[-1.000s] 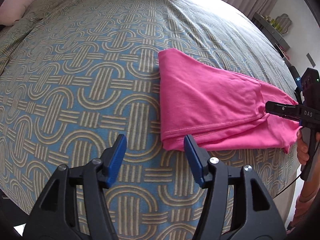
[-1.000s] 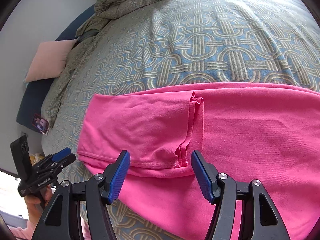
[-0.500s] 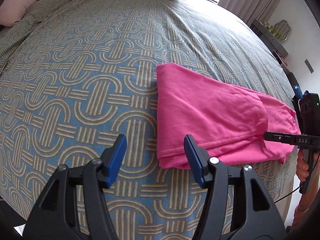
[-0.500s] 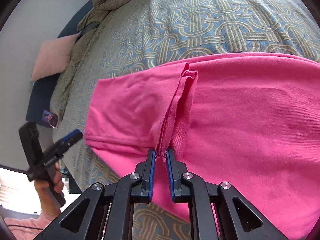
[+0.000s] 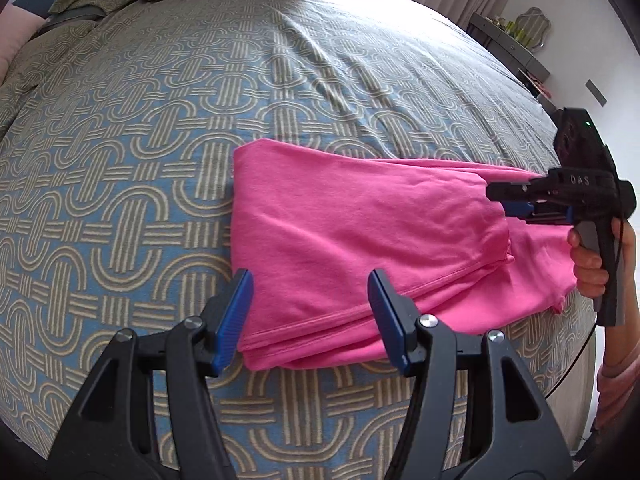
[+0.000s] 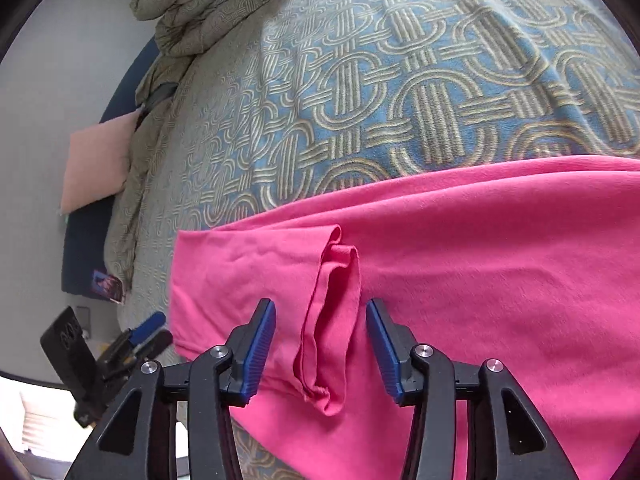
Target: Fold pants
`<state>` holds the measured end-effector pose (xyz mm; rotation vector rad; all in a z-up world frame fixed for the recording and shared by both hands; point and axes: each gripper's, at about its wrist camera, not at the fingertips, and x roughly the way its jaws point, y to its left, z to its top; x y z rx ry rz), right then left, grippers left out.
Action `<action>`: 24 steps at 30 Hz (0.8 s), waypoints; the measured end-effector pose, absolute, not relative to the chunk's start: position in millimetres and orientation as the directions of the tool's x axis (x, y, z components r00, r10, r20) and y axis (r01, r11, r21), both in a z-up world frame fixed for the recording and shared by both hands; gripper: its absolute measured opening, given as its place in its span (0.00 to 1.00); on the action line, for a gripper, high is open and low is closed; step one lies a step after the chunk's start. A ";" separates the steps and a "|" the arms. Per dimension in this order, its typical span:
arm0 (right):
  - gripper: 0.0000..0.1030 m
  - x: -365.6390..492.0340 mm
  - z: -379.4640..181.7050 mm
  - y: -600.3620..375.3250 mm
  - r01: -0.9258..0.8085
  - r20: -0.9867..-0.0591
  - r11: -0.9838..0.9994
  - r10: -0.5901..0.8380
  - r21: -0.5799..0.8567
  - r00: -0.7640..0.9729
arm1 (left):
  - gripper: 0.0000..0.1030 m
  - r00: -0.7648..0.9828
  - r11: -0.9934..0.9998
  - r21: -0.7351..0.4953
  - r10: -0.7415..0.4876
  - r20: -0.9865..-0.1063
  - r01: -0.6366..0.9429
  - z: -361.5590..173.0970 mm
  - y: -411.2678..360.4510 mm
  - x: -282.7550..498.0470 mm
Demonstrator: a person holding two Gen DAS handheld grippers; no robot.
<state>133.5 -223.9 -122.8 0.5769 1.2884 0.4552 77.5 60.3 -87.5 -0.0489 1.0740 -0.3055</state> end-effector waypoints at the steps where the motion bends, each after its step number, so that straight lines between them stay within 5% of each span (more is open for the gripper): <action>1: 0.53 140.0 -125.0 -222.0 0.004 -0.735 0.754 0.639 0.657 0.228 | 0.59 0.435 0.956 -0.186 -0.271 -0.859 0.228 -88.3 57.4 78.0; 2: 0.53 146.2 -125.3 -220.6 0.003 -0.719 0.739 0.654 0.674 0.235 | 0.59 0.431 0.955 -0.184 -0.271 -0.861 0.232 -89.3 55.3 78.6; 3: 0.41 150.9 -125.2 -220.6 0.004 -0.711 0.734 0.657 0.679 0.249 | 0.59 0.429 0.955 -0.181 -0.269 -0.862 0.234 -89.9 54.9 78.5; 5: 0.05 156.2 -118.9 -218.0 -0.007 -0.739 0.771 0.612 0.637 0.281 | 0.59 0.428 0.955 -0.180 -0.269 -0.863 0.238 -90.5 53.7 78.3; 10: 0.06 152.2 -92.7 -210.7 -0.049 -0.809 0.893 0.428 0.448 0.403 | 0.59 0.429 0.955 -0.177 -0.266 -0.863 0.237 -93.7 51.9 78.6; 12: 0.20 156.8 -98.1 -213.3 -0.033 -0.857 0.937 0.333 0.349 0.394 | 0.59 0.426 0.957 -0.178 -0.263 -0.866 0.230 -95.2 52.9 79.5; 18: 0.40 132.9 -104.1 -244.4 0.048 -0.812 0.859 0.462 0.510 0.357 | 0.59 0.430 0.960 -0.178 -0.257 -0.866 0.216 -94.1 57.4 78.0; 24: 0.42 93.7 -111.7 -233.9 0.023 -0.819 0.847 0.507 0.531 0.268 | 0.59 0.435 0.965 -0.198 -0.255 -0.864 0.171 -92.7 69.4 73.8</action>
